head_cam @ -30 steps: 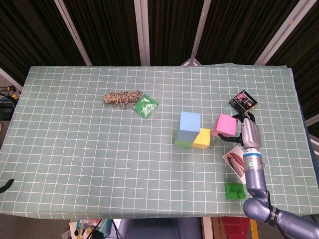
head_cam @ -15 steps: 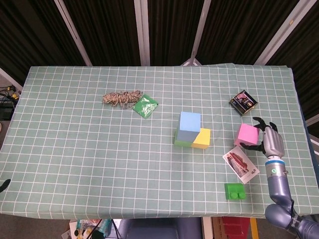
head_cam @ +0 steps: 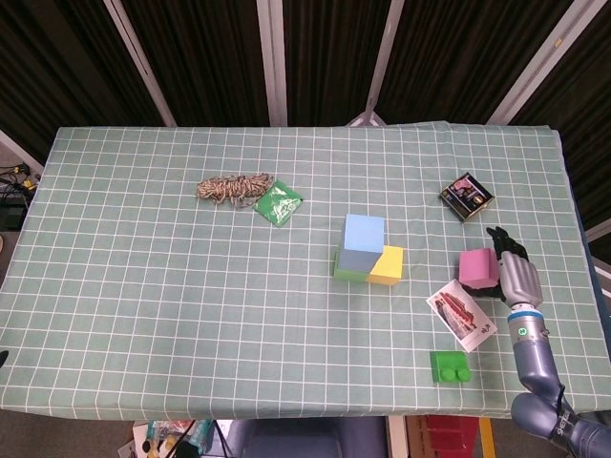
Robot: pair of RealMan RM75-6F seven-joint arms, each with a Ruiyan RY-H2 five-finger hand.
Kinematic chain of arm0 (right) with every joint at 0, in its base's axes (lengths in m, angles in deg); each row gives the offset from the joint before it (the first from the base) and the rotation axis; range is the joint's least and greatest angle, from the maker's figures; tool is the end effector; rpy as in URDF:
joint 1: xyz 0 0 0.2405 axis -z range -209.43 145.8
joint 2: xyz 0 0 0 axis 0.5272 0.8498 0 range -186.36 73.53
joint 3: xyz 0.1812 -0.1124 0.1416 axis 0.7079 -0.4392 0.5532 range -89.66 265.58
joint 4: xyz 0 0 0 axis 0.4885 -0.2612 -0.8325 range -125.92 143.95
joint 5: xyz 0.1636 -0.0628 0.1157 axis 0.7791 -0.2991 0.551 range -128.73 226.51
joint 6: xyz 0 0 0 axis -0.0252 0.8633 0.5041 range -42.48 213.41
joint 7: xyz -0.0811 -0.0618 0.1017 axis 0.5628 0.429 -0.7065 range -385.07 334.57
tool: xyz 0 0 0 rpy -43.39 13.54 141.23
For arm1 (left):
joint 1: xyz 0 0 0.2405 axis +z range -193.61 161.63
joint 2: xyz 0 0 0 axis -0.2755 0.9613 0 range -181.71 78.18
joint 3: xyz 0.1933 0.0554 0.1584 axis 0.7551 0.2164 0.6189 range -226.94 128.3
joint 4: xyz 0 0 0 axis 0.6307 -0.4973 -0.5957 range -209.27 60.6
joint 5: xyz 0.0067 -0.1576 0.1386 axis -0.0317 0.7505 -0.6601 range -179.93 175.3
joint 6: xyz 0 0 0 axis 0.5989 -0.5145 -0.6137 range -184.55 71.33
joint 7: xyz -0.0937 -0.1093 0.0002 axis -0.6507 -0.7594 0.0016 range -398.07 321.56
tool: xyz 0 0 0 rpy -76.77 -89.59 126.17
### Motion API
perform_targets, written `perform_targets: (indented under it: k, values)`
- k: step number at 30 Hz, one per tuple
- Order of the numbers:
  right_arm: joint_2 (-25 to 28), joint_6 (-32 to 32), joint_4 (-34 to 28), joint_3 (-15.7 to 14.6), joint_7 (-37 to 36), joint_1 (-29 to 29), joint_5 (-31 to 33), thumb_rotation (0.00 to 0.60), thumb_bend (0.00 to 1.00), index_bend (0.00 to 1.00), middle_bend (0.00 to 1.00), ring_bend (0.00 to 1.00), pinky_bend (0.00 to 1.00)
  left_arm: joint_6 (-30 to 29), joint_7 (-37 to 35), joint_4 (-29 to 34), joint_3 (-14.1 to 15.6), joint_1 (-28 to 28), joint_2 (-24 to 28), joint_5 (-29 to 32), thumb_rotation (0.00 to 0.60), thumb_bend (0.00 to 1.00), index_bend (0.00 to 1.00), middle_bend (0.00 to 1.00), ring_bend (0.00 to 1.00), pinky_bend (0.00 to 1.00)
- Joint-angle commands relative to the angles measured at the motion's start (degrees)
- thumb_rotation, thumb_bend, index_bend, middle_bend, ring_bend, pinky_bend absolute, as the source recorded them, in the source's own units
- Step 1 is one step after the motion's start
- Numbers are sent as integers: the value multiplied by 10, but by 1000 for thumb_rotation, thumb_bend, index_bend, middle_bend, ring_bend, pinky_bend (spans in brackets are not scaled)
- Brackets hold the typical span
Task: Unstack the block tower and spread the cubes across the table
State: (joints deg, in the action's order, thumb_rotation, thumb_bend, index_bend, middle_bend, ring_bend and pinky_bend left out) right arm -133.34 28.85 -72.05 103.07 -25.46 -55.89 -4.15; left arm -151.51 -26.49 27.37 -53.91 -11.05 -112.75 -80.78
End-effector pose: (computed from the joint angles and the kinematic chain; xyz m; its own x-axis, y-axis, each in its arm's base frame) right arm -0.3137 -0.3201 0.0910 0.0996 -0.1679 0.9808 -0.9600 0.2430 0.1391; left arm -0.3166 0.1292 0.1948 0.5024 -0.0780 0.8611 0.8388 0.2858 -0.4635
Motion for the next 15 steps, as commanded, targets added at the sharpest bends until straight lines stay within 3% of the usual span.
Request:
perform_targets:
  k: [1, 10, 15]
  values:
    - [7, -3, -17, 1, -1, -1, -4, 600, 131, 0, 0, 0, 0, -1, -6, -3, 2, 0, 1, -7, 600, 194, 167, 0, 0, 80]
    - [50, -13, -123, 15, -11, -4, -31, 600, 131, 0, 0, 0, 0, -4, -19, -13, 1, -1, 1, -18, 600, 194, 167, 0, 0, 80]
    - [45, -9, -162, 22, 27, -27, -4, 600, 132, 0, 0, 0, 0, -7, -24, -20, 0, -2, -2, -26, 600, 194, 167, 0, 0, 80]
